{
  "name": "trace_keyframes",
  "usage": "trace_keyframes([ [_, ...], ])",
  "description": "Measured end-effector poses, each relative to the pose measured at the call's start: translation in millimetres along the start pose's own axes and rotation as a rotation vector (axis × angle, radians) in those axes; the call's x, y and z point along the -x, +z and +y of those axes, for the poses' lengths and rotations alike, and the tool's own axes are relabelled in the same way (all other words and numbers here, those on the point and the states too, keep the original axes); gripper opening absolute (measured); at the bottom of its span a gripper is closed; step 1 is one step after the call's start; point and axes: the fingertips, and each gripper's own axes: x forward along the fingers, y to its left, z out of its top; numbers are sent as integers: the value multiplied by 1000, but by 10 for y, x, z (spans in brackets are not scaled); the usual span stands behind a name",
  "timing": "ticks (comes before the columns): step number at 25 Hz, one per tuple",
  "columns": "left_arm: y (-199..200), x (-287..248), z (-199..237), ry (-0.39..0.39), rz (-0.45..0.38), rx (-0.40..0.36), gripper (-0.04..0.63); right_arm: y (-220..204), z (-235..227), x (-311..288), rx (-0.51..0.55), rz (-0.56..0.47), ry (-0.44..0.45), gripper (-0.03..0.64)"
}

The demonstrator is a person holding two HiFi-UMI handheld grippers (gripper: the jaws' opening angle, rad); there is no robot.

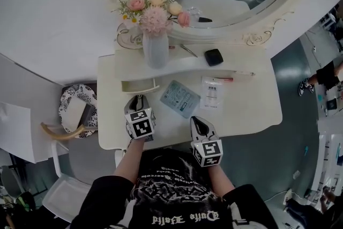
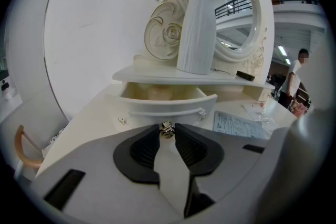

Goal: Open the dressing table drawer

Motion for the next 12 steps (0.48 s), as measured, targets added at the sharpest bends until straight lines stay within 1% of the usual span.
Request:
trace_keyframes([
  [12,-14,20,-6,-4,1,-10,103,8,44,-20,4,0,7,10],
])
